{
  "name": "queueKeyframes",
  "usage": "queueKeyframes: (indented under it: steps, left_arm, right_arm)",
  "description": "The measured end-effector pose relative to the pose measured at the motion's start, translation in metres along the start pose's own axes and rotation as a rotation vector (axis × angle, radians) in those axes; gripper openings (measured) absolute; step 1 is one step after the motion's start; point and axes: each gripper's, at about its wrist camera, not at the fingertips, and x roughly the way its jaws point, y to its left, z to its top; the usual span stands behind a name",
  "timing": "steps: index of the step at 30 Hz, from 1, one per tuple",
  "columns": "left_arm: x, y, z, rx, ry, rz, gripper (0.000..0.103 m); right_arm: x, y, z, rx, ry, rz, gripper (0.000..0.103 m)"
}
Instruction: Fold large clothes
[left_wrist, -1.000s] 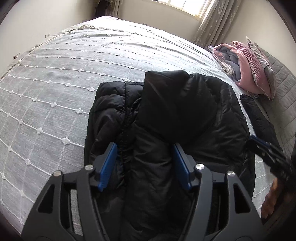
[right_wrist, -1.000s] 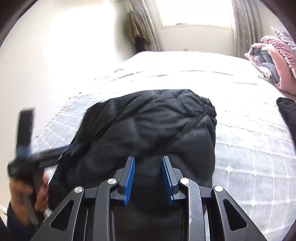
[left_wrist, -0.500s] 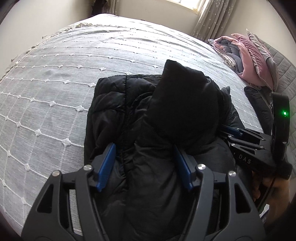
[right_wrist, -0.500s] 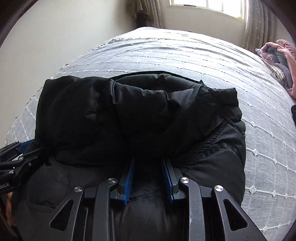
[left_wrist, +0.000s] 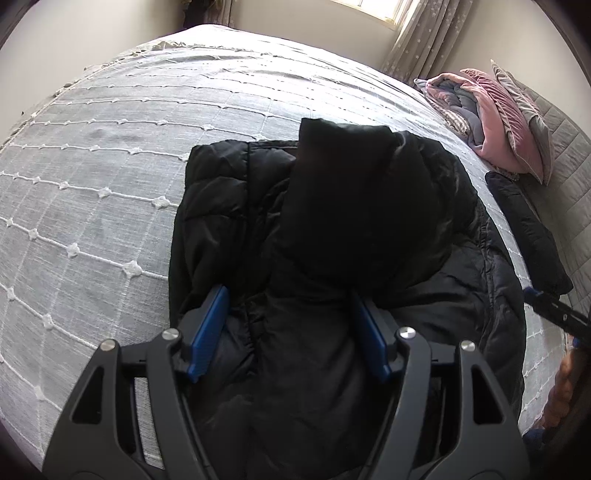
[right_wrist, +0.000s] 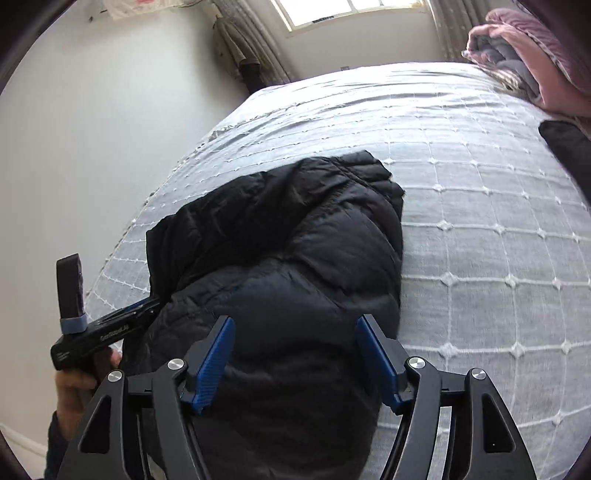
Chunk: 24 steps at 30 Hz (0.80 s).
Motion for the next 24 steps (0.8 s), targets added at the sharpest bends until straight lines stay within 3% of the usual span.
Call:
queueKeyframes:
  steps: [5,7,15,20,24]
  left_arm:
    - [-0.005,-0.001,-0.003,0.005,-0.025,0.008,0.069]
    - [-0.013,0.001,-0.002,-0.010,-0.027,0.010,0.069]
    - [-0.052,0.019,-0.018,-0.065,-0.016,-0.044,0.079]
    - [-0.054,0.038,-0.040,-0.128,0.008,-0.012,0.085]
    - [-0.047,0.044,-0.056,-0.175,0.064,-0.066,0.086]
  right_arm:
    - [0.001,-0.045,-0.030,0.145,0.011,0.046,0.070]
    - [0.000,-0.058,-0.034,0.210,0.045,0.116,0.070]
    - [-0.003,-0.054,-0.034,0.184,0.047,0.143,0.070]
    - [0.001,-0.054,-0.034,0.203,0.054,0.185,0.072]
    - [0.011,-0.052,-0.035,0.219,0.081,0.201,0.075]
